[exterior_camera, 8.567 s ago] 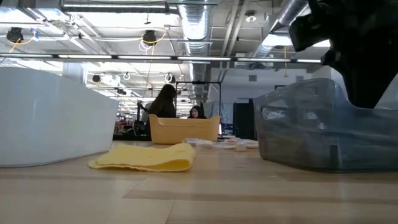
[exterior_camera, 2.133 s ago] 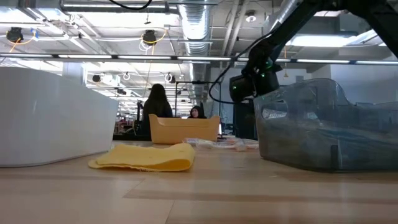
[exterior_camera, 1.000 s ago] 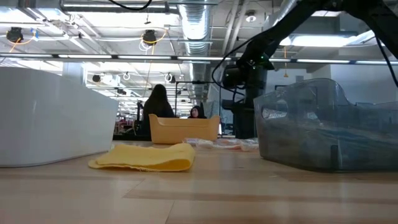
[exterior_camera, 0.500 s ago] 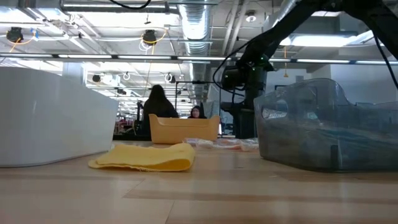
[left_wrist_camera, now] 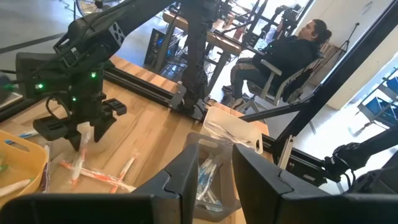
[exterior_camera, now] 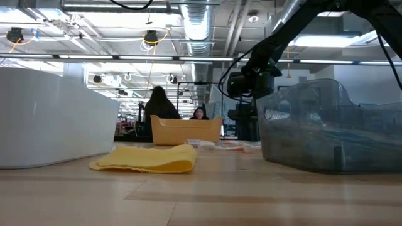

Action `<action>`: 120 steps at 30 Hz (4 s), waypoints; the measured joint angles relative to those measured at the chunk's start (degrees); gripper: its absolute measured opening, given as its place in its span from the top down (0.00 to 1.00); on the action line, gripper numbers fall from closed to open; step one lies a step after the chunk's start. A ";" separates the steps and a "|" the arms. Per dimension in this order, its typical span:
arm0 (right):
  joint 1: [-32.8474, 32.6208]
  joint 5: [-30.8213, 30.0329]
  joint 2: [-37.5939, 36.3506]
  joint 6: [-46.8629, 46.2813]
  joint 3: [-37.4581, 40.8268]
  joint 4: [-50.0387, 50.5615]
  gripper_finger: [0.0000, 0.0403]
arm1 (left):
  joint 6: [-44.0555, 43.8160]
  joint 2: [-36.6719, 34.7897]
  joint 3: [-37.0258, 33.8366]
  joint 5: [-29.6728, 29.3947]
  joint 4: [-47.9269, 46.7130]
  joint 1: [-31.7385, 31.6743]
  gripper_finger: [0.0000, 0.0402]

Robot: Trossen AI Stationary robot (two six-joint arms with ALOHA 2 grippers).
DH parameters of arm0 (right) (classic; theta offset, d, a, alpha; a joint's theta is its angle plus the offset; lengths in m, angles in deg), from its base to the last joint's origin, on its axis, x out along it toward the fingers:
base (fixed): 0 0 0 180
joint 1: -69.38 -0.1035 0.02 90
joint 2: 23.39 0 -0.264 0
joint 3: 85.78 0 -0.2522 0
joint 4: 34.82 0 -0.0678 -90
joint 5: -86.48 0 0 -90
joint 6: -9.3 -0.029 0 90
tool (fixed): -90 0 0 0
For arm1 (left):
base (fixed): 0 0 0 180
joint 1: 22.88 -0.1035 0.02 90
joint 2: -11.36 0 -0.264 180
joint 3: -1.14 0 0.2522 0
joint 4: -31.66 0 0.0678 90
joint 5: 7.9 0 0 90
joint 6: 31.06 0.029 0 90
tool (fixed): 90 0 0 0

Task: Pick & Place Toothbrushes
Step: Put the orange toothbrush into the left white bin

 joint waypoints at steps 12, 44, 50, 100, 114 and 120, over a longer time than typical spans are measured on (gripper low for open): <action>-1.85 -2.37 0.04 15.94 0.10 2.66 0.96 | -0.02 0.00 0.00 0.01 0.02 0.13 0.76; -10.32 -16.34 -0.22 39.65 -13.50 15.33 1.00 | -2.59 0.00 -0.02 0.00 0.52 1.95 0.76; -12.33 -11.89 -0.26 42.46 -22.24 17.49 1.00 | -2.61 -0.44 -0.07 0.00 -0.76 1.95 0.76; -43.11 -20.68 4.98 11.39 -44.46 -16.44 1.00 | -59.19 -10.49 -10.66 4.91 -61.73 31.07 0.96; -44.51 -17.92 14.64 -0.28 -44.78 -22.37 1.00 | -70.18 -9.98 -31.31 2.88 -35.67 39.10 1.00; -43.87 -17.65 16.25 -0.68 -44.70 -19.79 1.00 | -71.12 -9.92 -36.59 0.68 -25.24 39.10 1.00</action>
